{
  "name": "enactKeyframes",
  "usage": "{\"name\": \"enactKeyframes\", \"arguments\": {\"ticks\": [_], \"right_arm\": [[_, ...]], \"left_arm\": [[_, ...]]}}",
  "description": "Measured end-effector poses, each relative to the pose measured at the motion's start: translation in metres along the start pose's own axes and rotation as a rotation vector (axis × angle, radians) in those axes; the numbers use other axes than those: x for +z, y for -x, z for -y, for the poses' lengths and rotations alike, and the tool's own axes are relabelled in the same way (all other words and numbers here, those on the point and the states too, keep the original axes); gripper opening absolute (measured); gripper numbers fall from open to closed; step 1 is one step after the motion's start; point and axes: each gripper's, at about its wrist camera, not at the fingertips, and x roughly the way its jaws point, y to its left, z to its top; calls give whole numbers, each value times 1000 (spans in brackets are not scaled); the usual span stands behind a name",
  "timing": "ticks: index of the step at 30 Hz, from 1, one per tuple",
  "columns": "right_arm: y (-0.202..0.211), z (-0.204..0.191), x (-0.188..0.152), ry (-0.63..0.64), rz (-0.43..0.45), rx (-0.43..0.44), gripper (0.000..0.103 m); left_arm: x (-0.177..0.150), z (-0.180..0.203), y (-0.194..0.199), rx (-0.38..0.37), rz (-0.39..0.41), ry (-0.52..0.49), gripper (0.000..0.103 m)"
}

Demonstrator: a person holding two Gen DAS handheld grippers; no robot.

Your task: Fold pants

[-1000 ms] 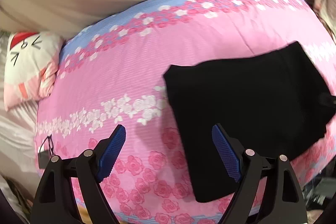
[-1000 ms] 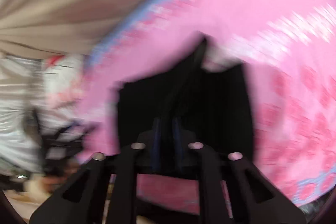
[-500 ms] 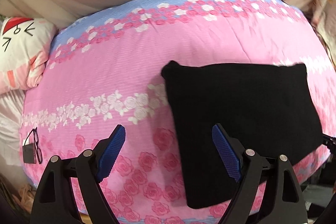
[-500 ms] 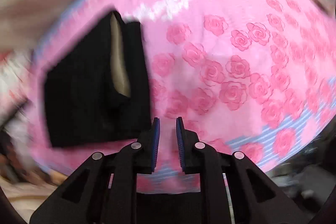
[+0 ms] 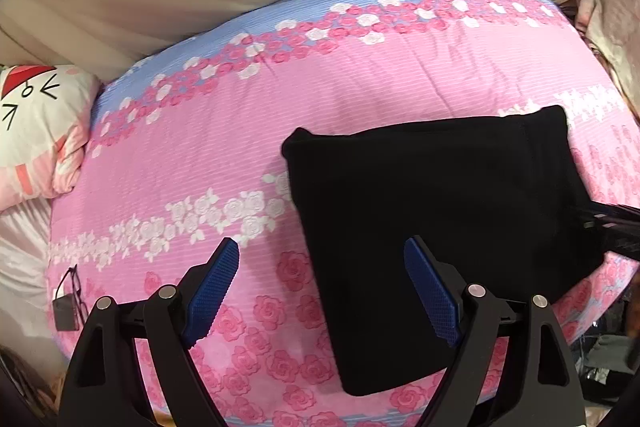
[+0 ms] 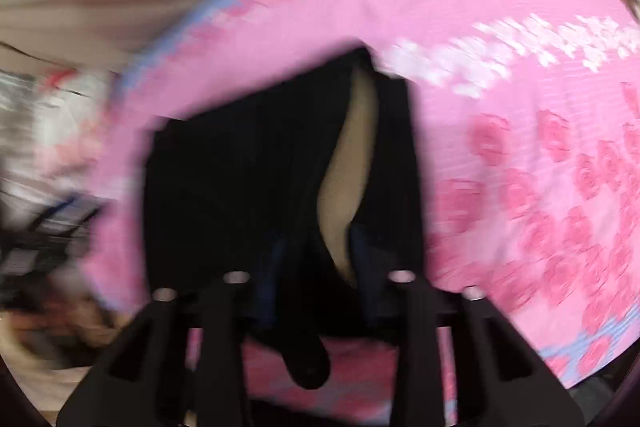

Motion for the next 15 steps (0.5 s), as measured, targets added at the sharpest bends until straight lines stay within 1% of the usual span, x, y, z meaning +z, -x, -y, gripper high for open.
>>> {"name": "enactKeyframes", "arguments": {"ticks": [2,3,4,5,6,7,8,9,10,11,12,13,14,15], "right_arm": [[27,-20,-2,42,33,6,19],[38,-22,-2,36,49,12,19],[41,-15,-4,21,56,-4,19],[33,-1,-7,21,34,-47,20],[15,15,-12,23,-14,-98,23],[-14,44,-22,-7,-106,-149,27],[-15,61,-28,-66,-62,-93,30],[-5,67,-28,-132,-26,-54,33],[12,67,-27,-196,11,-57,33],[31,61,-25,-193,78,-71,33],[44,53,-24,-164,126,-62,33],[55,40,-19,-113,155,-37,33],[56,27,-13,-72,142,-5,33],[49,11,-6,-23,108,43,33]], "left_arm": [[-1,-6,-1,4,-7,20,83],[-1,-8,-2,4,-11,34,83],[-1,-11,-2,1,-14,45,83],[-1,-14,-3,2,-17,58,83],[-1,-15,-4,1,-18,64,83],[-1,-15,-6,-5,-21,67,83],[-2,-13,-11,-10,-32,66,83],[-2,-11,-13,-11,-42,63,83],[-2,-9,-16,-7,-58,53,83],[-2,-7,-14,-1,-53,48,83],[-3,-6,-12,0,-42,45,83],[-4,-5,-11,-4,-34,42,83],[-5,-4,-12,-10,-35,40,83],[-6,-1,-16,-15,-50,37,83]]}}
